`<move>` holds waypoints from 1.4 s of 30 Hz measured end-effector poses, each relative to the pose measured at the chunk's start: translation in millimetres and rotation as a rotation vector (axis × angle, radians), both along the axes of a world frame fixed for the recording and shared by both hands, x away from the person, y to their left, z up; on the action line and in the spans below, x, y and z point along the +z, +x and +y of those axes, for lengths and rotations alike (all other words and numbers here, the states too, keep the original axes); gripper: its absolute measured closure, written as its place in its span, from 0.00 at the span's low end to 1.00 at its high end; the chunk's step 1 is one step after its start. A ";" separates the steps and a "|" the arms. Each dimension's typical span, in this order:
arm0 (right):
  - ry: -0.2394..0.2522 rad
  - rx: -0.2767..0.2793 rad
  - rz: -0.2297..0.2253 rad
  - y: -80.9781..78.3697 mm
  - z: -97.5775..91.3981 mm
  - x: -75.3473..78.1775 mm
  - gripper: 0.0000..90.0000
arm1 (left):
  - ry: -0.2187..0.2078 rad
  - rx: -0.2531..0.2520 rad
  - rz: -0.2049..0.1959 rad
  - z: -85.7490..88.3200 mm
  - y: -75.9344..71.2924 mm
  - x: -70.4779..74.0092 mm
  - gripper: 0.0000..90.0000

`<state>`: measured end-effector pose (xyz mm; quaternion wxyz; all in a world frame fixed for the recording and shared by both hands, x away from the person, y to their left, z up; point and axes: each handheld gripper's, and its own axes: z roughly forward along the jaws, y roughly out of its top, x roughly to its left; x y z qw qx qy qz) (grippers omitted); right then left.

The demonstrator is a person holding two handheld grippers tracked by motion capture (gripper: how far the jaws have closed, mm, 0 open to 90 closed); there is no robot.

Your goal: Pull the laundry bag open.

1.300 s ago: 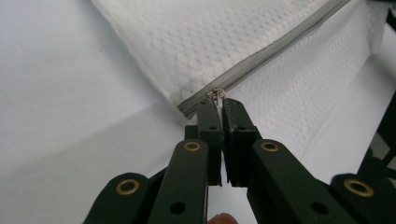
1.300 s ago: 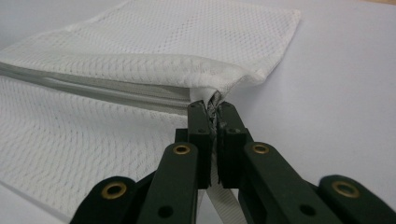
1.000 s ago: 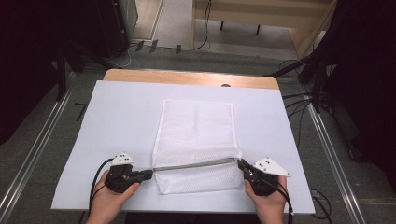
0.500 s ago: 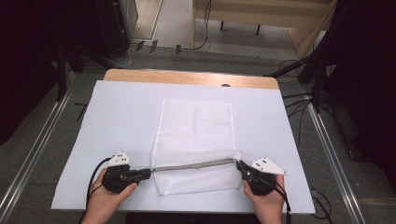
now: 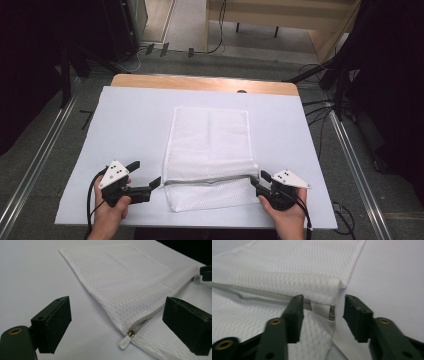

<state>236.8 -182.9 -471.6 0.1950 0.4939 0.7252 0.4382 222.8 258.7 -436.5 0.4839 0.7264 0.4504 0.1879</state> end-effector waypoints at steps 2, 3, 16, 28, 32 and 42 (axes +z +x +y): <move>0.015 -0.009 -0.014 -1.2 -4.3 3.5 0.45 | -0.015 0.017 -0.008 6.9 0.8 0.1 0.09; 0.015 -0.009 -0.014 -1.2 -4.3 3.5 0.45 | -0.021 0.033 -0.010 8.6 0.9 0.0 0.09; 0.048 -0.074 -0.089 -5.8 -38.0 19.7 0.35 | 0.001 0.114 -0.012 26.5 6.5 -4.6 0.09; 0.064 0.064 0.030 -30.2 -22.6 -1.1 0.68 | 0.126 0.022 0.152 -42.8 -20.1 -22.9 0.15; 0.020 0.082 0.069 -37.9 -14.0 -9.4 0.72 | 0.205 0.034 0.161 -58.4 -29.9 -28.2 0.26; -0.036 0.106 0.165 -45.6 -3.9 -12.0 1.00 | 0.206 -0.037 0.215 -61.2 -32.5 -30.9 0.89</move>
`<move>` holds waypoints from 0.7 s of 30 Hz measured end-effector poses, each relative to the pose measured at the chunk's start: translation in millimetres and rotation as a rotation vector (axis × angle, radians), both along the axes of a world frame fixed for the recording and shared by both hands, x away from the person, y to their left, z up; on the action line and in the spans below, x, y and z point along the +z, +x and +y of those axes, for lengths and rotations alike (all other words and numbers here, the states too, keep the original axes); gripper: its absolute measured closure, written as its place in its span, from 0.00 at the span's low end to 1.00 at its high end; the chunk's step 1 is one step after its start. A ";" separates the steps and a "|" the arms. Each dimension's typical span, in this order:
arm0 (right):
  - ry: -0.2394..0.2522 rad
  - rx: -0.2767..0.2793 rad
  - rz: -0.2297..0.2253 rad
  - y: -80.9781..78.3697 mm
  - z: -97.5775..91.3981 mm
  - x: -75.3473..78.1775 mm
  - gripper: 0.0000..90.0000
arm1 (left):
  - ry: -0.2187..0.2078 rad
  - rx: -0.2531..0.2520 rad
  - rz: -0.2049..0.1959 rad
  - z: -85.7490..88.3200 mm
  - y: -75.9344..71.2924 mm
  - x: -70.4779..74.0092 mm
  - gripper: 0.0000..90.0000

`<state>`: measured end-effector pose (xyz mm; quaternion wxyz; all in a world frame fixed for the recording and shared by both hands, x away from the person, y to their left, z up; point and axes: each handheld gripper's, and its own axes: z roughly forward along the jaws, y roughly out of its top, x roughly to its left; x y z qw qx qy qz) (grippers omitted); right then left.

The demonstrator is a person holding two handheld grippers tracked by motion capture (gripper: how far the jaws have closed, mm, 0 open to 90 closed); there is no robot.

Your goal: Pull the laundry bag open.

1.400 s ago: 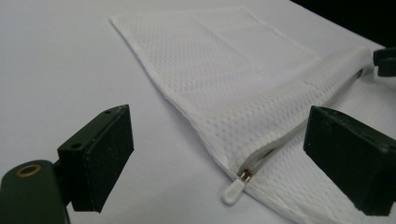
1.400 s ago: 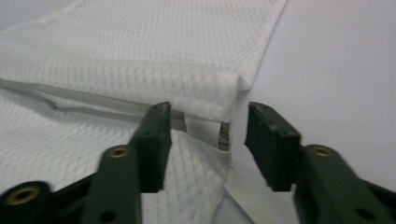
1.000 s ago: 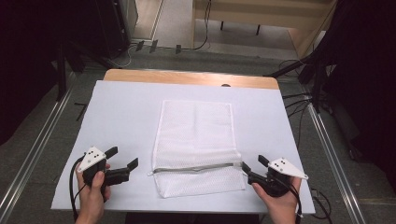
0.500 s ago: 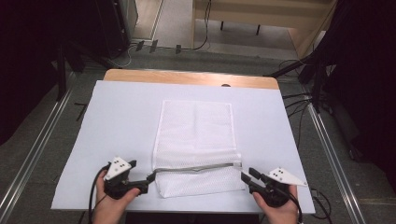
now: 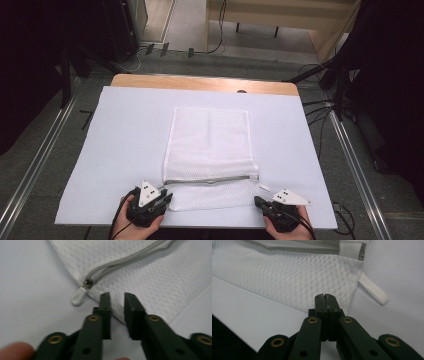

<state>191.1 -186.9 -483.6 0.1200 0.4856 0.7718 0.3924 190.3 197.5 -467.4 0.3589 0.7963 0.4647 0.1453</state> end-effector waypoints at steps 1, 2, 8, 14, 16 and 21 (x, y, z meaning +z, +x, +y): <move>-0.006 0.013 -0.002 -1.8 0.8 1.0 1.00 | -0.034 -0.013 0.031 4.6 1.9 0.9 0.96; -0.006 0.027 0.003 -5.3 1.5 2.1 1.00 | -0.047 -0.023 0.044 7.5 3.3 1.4 0.99; 0.061 0.026 0.006 -16.7 -10.1 9.6 0.89 | -0.118 -0.061 0.068 22.0 3.9 4.3 0.91; 0.122 -0.070 -0.189 -9.5 -32.7 28.4 0.54 | -0.103 -0.003 -0.124 29.3 0.8 19.0 0.28; 0.085 -0.113 -0.267 -4.9 -41.7 31.8 0.46 | -0.128 0.002 -0.170 34.9 0.4 23.0 0.17; 0.105 -0.218 -0.299 7.6 -67.4 33.0 0.38 | -0.161 0.043 -0.263 51.4 1.3 28.8 0.12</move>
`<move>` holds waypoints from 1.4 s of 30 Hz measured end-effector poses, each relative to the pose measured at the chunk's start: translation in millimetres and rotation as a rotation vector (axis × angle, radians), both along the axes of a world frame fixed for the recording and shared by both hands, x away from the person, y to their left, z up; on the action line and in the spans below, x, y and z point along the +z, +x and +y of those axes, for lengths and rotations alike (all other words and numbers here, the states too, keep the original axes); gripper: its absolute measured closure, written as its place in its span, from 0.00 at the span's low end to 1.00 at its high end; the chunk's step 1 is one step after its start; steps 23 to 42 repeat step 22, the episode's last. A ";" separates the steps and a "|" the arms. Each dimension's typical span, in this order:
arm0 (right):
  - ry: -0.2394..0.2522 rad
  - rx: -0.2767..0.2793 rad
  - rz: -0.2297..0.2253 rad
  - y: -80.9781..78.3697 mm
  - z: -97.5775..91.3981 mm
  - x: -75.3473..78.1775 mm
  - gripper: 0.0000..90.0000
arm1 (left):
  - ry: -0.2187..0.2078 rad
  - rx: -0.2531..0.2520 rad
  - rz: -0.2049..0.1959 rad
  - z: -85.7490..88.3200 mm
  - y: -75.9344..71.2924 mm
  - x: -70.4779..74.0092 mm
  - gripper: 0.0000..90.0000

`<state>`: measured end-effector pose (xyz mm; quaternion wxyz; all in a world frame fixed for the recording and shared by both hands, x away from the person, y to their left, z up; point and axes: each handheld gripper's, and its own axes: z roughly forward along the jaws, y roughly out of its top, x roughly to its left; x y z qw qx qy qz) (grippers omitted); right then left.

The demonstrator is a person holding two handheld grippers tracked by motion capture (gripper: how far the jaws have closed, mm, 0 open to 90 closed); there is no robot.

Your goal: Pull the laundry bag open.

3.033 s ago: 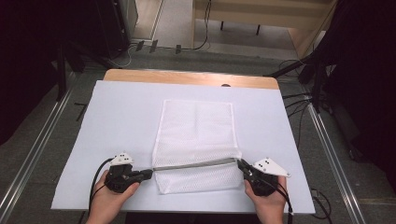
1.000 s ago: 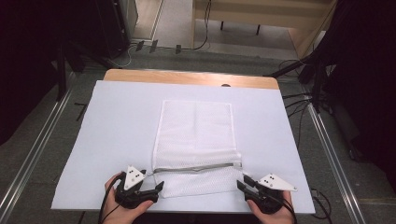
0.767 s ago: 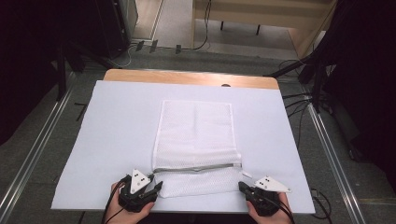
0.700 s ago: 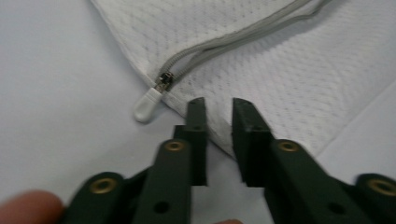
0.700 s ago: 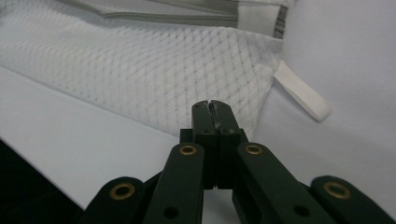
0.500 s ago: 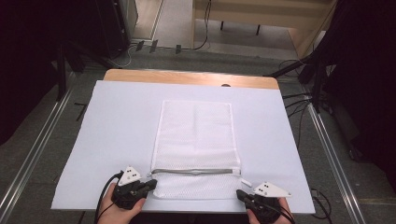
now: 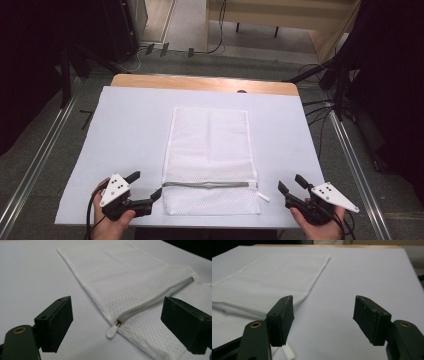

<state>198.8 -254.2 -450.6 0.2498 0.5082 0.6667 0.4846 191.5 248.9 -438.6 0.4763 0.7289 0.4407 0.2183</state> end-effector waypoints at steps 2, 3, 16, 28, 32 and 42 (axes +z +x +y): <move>0.004 -0.033 -0.021 3.2 -8.8 0.3 0.37 | -0.033 0.013 -0.042 10.8 1.8 3.2 0.11; 0.006 -0.040 -0.031 4.4 -12.6 0.9 0.37 | -0.046 0.026 -0.056 16.2 2.7 4.5 0.10; -0.022 -0.038 -0.093 6.6 -31.8 -2.2 0.31 | -0.114 0.180 -0.047 68.6 18.3 3.7 0.02; -0.029 -0.046 -0.086 6.2 -30.4 -4.4 0.31 | -0.082 0.171 -0.060 63.6 17.5 4.6 0.02; -0.029 -0.046 -0.086 6.2 -30.4 -4.4 0.31 | -0.082 0.171 -0.060 63.6 17.5 4.6 0.02; -0.029 -0.046 -0.086 6.2 -30.4 -4.4 0.31 | -0.082 0.171 -0.060 63.6 17.5 4.6 0.02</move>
